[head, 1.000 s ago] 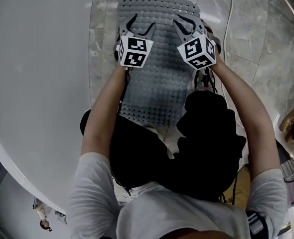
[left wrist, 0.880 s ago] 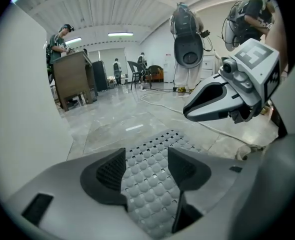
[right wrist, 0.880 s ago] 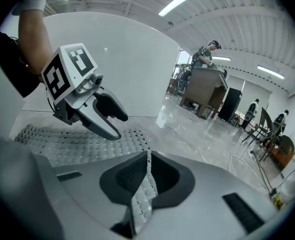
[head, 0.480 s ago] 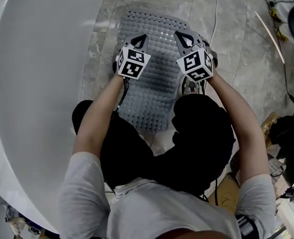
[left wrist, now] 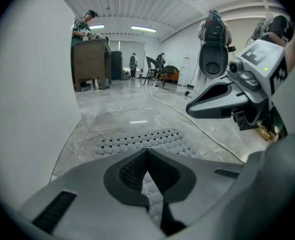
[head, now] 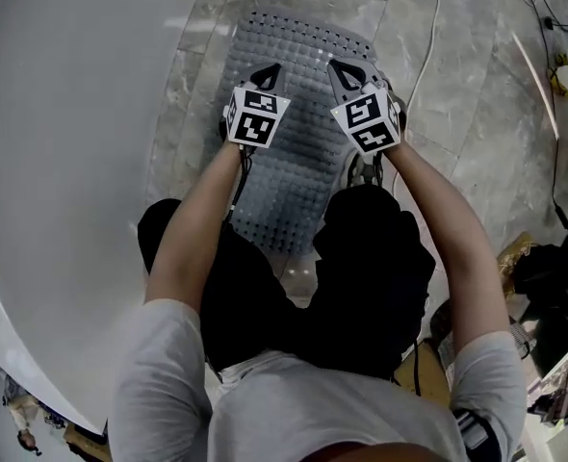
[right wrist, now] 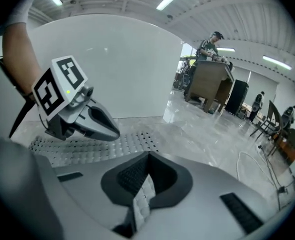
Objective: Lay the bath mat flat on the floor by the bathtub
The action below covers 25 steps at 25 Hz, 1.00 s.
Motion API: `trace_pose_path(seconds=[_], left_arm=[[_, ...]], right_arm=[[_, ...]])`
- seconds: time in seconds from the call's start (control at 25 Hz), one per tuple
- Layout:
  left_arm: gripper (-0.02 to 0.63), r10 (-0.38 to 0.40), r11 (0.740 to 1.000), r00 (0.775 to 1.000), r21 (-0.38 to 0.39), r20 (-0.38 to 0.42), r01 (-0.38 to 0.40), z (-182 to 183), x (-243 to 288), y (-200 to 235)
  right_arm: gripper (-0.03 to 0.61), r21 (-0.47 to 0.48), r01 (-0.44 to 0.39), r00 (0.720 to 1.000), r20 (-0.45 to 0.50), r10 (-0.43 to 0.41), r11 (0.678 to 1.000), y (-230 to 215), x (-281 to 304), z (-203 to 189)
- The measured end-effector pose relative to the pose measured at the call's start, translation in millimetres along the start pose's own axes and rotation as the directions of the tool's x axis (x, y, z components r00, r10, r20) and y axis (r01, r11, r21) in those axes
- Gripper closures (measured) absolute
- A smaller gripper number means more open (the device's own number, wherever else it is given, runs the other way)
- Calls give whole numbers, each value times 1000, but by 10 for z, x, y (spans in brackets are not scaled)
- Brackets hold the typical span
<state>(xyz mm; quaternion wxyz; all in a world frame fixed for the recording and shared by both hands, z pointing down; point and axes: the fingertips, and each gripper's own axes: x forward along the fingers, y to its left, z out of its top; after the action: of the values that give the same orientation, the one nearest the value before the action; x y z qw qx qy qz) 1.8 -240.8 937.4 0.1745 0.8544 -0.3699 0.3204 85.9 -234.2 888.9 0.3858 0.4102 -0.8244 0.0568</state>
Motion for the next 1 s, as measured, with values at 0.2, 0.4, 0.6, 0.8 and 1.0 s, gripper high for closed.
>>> trace_pose_path(seconds=[0.2,0.4,0.6,0.8,1.0], left_arm=[[601,55,998,998,-17,-14,-55,276,-173,-195],[601,106,993,994,-57,-29,-107,697,-661,-301],[601,154,973,987,-167,-51,-160,1051,-1268,-262],[601,190,921,980,-334,-61,-199,1484,-1819,-342],[601,194,886,979,-417,-62,-202,1780,-2328,-572]], right_arm=[[572,-138,-26,999,32,30,990,-177,-229,137],[572,-93,-146,989,7,147,985,-259,-541,379],[572,-78,-211,977,-36,209,974,-405,-909,767],[572,161,-194,975,-77,208,968,-600,-1368,1091],[572,336,-98,991,-53,123,937,-710,-2007,1506]])
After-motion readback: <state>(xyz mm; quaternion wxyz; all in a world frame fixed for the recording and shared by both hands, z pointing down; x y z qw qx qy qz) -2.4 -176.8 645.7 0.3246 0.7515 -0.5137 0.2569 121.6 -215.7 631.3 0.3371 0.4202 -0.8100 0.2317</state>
